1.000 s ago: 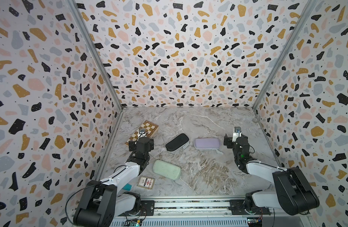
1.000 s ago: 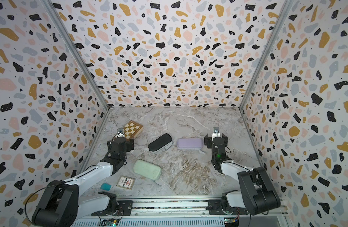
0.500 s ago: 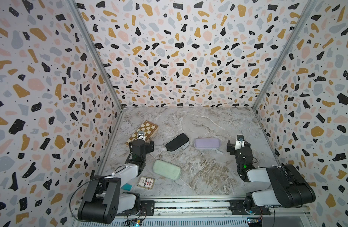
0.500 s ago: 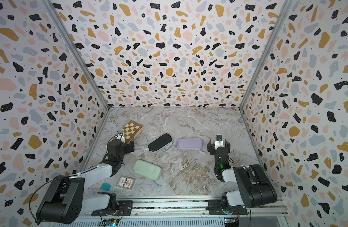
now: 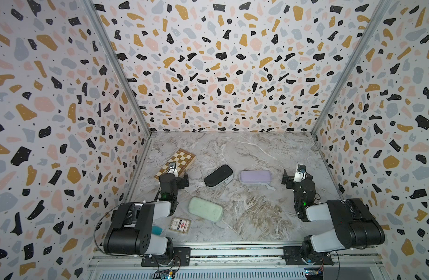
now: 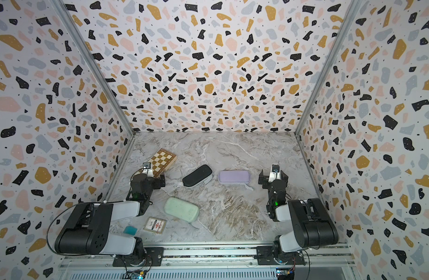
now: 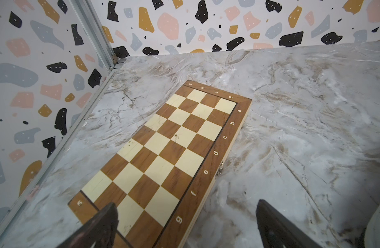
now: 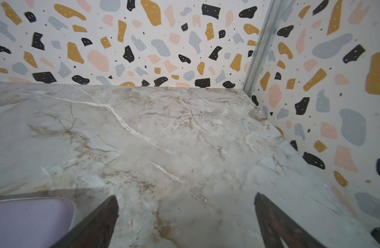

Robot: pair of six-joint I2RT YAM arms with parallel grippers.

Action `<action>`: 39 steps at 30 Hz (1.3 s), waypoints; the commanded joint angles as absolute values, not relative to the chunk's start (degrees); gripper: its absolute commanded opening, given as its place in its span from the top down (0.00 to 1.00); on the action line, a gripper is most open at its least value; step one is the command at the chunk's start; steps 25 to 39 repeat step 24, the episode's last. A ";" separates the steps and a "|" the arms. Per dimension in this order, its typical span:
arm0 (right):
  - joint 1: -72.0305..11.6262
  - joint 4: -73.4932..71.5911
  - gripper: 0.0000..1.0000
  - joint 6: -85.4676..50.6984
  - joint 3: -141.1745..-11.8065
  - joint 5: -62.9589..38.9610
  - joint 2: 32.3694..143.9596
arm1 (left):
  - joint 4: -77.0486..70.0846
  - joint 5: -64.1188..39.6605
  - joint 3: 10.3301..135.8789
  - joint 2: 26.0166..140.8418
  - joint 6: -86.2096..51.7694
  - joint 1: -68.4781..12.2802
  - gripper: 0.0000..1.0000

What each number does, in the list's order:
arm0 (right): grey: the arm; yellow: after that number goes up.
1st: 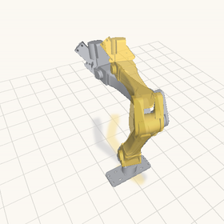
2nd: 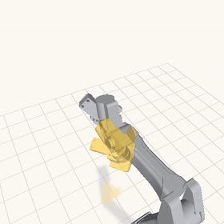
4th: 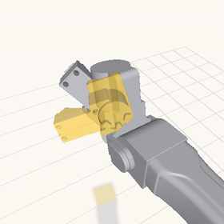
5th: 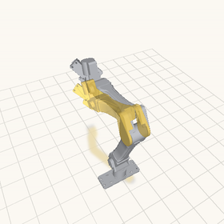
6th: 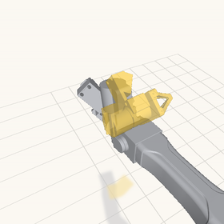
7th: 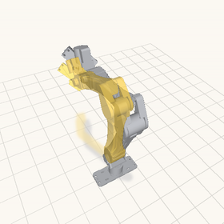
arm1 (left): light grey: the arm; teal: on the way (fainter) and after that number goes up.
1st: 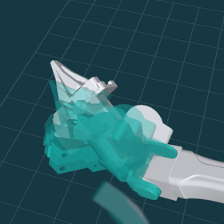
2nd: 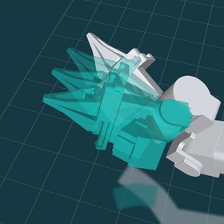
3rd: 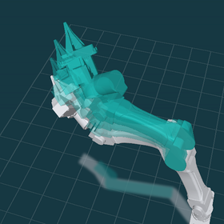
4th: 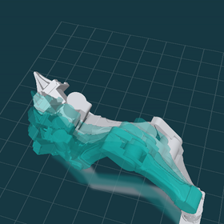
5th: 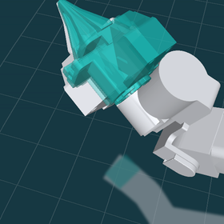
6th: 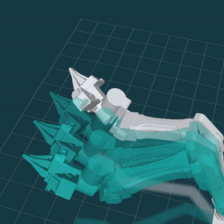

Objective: Put umbrellas into zippered umbrella sleeves
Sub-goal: Reset both arms

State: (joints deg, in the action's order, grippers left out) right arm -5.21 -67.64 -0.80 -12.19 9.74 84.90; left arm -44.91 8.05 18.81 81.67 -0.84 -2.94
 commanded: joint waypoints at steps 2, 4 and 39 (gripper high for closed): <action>-4.37 -68.93 0.00 -0.14 -12.86 3.60 85.19 | -45.08 7.34 19.38 81.11 -0.97 -2.55 0.01; -4.17 -68.93 0.00 -0.22 -12.88 3.16 85.21 | -45.08 7.59 19.32 80.86 -1.07 -2.55 0.01; -4.38 -68.05 0.01 0.80 -13.01 1.58 84.70 | -45.09 7.50 19.34 80.98 -1.01 -2.55 0.01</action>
